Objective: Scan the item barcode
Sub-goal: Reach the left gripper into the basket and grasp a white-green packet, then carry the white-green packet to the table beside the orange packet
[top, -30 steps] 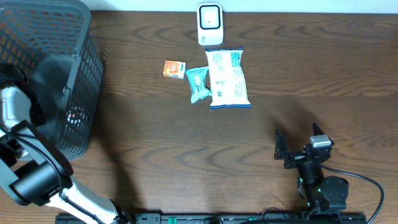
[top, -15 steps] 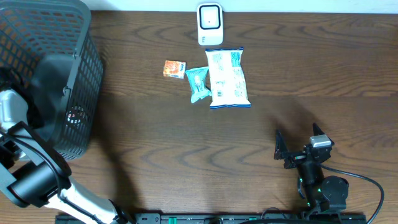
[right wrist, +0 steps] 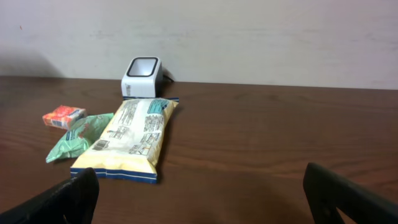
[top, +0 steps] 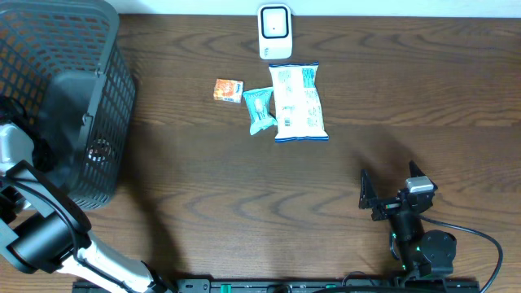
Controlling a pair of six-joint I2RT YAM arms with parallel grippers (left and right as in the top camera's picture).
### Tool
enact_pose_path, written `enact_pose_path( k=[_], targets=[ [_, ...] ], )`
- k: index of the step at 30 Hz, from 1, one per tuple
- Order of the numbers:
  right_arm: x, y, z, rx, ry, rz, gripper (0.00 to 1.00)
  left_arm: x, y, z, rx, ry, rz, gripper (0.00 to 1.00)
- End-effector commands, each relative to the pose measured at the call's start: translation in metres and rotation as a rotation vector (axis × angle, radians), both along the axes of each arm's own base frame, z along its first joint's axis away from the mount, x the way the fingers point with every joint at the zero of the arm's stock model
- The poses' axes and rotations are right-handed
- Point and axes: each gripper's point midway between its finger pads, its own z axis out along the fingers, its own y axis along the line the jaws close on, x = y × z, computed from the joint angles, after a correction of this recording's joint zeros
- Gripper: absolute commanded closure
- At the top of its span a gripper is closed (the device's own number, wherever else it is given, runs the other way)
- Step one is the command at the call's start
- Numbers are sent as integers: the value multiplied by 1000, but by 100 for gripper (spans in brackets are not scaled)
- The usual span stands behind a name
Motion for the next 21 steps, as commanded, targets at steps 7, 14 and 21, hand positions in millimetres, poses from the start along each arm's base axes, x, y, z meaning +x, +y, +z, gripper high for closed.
enact_pose_path(
  k=[7,14,21],
  targets=[
    [-1,2,0,6,1,12,1,10,-12,-1,-28,-45,2,92],
    [-1,2,0,6,1,12,1,65,-40,59,-7,-287,-52,92],
    [-1,2,0,6,1,12,1,141,-111,187,-13,-800,-216,92]
  ],
)
